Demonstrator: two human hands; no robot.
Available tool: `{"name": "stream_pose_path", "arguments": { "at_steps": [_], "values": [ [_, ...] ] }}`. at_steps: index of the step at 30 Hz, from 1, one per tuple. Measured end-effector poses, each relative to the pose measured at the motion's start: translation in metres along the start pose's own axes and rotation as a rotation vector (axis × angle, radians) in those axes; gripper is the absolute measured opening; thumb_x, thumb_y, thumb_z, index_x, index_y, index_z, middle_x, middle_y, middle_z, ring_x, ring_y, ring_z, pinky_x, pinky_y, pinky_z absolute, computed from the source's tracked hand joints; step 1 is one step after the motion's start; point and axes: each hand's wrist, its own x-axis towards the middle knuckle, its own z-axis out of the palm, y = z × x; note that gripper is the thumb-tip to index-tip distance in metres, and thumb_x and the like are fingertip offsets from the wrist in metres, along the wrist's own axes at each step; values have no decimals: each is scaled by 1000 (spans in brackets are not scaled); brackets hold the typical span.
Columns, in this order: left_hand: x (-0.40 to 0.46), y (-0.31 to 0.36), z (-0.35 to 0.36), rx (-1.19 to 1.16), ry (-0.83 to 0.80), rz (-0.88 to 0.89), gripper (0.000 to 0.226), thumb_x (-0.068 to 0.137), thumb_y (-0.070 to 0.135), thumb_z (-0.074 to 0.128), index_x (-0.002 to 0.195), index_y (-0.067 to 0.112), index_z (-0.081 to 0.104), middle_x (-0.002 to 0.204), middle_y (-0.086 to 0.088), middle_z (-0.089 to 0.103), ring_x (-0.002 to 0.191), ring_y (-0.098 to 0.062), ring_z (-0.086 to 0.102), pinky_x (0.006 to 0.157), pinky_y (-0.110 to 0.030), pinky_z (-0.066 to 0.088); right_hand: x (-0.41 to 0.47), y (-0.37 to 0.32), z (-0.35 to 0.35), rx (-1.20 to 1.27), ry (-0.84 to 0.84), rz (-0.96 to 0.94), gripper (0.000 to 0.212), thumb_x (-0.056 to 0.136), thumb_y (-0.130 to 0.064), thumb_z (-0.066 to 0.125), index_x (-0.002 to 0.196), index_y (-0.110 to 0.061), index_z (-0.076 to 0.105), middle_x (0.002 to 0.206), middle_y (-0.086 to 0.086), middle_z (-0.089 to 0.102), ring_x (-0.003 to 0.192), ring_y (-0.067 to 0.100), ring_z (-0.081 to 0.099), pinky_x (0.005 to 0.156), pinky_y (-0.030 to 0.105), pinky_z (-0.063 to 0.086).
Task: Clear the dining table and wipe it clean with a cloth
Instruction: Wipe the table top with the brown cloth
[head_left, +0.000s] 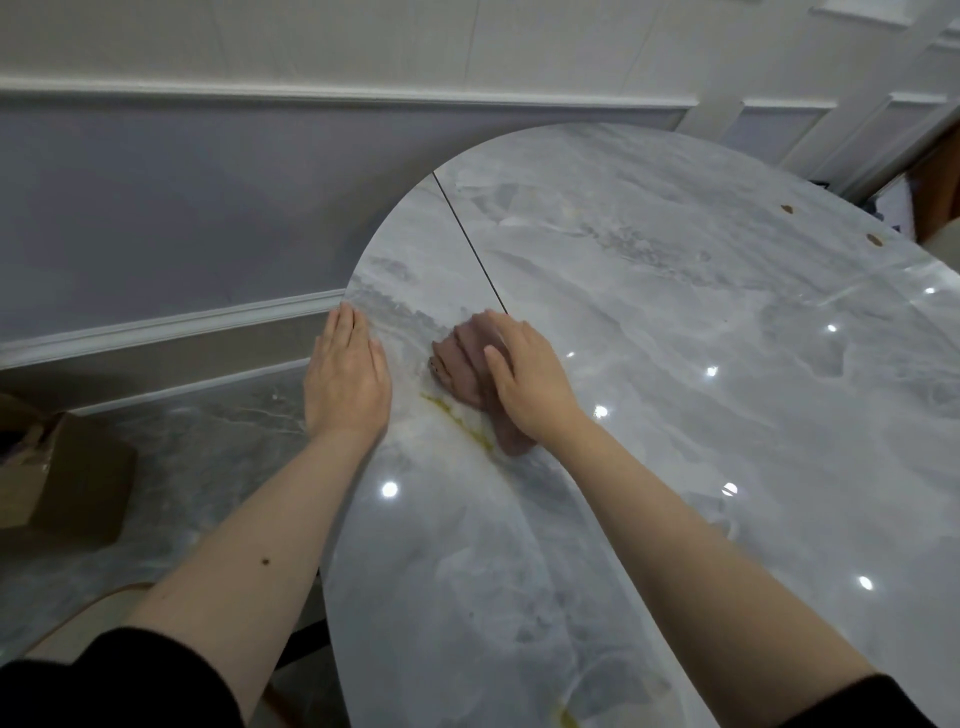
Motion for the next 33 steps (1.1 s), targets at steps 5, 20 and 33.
{"name": "stream_pose_path", "arguments": {
  "at_steps": [5,20,33],
  "values": [
    [-1,0,2,19,-11,-4,49,101,21,20,147,2,23,157,-9,18,146,-18,12,120,-34,11,-10,22,23,-234,-203,-128,48,103,-30,22,150,-24,16,159,-6,10,147,13,0,120,33,1],
    [1,1,2,42,-15,-16,50,99,17,22,147,3,21,157,-7,16,147,-17,9,120,-34,9,79,-23,53,-310,-215,-142,50,103,-28,22,151,-22,11,160,-4,6,147,13,0,118,37,0],
    [-27,-3,-8,4,6,52,49,95,8,33,143,-4,29,153,-17,26,145,-25,18,120,-35,7,-30,-21,48,-263,-188,-194,57,96,-40,11,149,-24,23,157,-5,18,146,13,11,118,37,2]
  ]
}}
